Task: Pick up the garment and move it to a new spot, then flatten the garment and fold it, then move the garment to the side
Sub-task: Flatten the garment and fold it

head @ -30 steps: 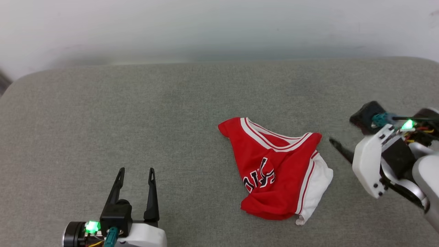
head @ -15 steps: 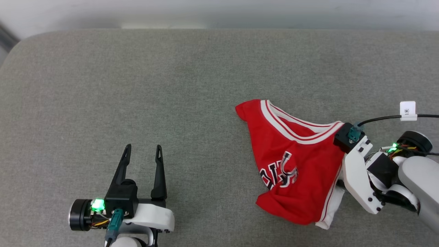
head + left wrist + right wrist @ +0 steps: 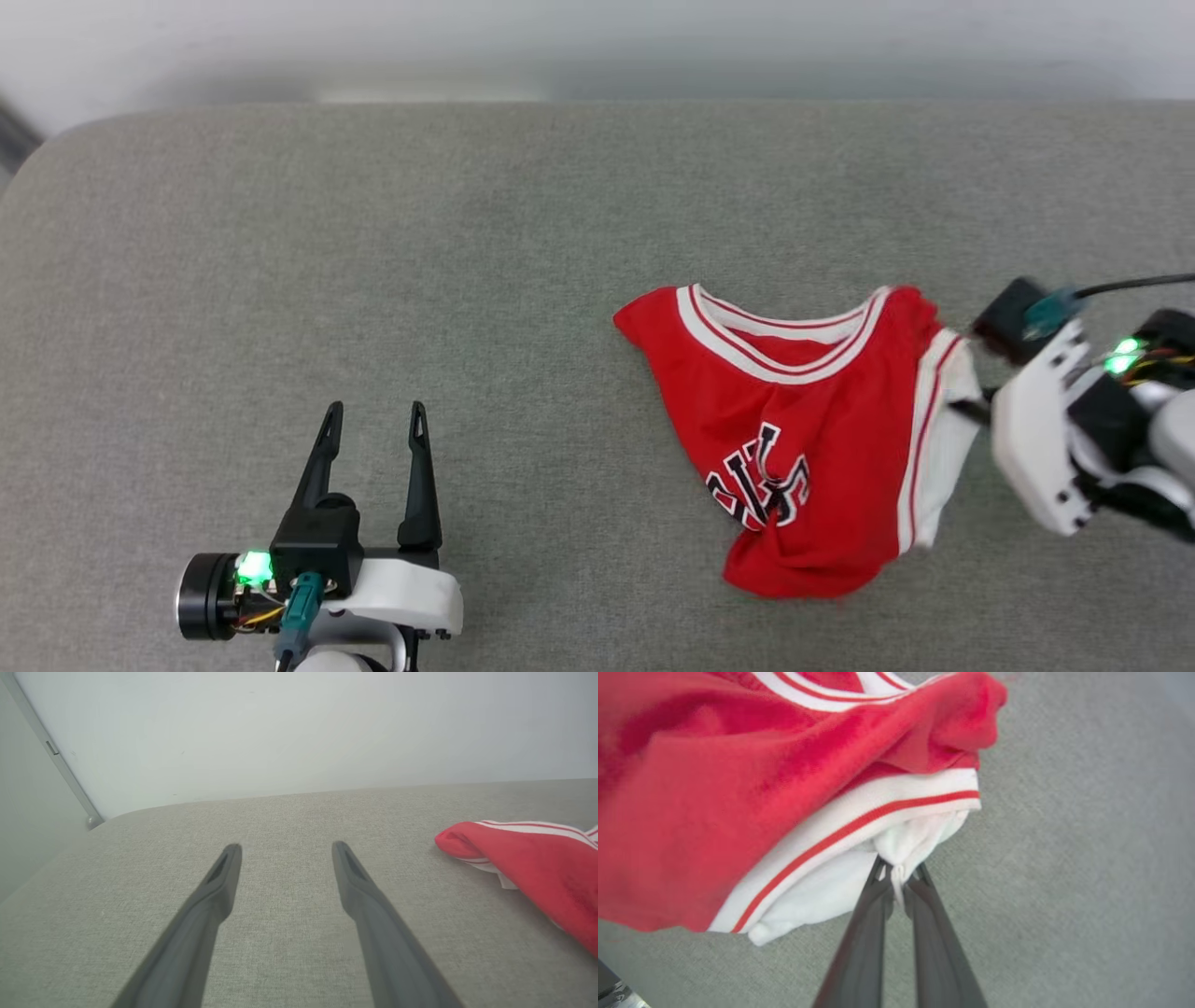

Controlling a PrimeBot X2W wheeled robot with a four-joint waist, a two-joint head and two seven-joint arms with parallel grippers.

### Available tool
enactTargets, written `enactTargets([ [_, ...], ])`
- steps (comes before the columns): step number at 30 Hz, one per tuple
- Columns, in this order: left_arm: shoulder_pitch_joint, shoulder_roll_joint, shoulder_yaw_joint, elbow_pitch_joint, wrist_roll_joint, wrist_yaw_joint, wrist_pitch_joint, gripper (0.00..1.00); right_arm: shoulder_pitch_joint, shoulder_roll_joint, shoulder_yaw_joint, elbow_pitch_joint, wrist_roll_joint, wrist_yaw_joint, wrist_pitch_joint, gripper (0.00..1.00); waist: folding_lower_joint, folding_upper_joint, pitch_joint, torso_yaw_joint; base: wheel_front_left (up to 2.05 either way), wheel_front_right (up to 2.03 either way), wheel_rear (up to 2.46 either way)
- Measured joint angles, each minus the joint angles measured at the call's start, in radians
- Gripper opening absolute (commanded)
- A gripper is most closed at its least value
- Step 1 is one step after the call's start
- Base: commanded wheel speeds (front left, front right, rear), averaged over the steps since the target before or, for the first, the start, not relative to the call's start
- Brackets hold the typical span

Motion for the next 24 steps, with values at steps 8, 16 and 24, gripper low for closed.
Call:
enactTargets([
  [8,0.026,-0.002,0.010,-0.012,0.000,-0.005,0.000,1.00,0.068,-0.175,-0.130,0.005,0.117,0.000,-0.006,0.00,0.0000,0.0000,-0.038,-0.037,0.00,0.00,0.00],
  [16,0.024,-0.004,0.004,-0.012,0.007,-0.011,0.000,1.00,0.226,-0.159,-0.186,0.191,0.162,0.000,0.020,0.00,0.0000,0.0000,-0.007,-0.037,0.00,0.00,0.00],
  [24,0.015,-0.003,0.016,0.005,0.007,-0.019,0.000,1.00,0.235,-0.082,-0.252,0.251,0.088,0.000,-0.101,1.00,0.0000,-0.0001,-0.017,-0.041,0.00,0.00,0.00],
])
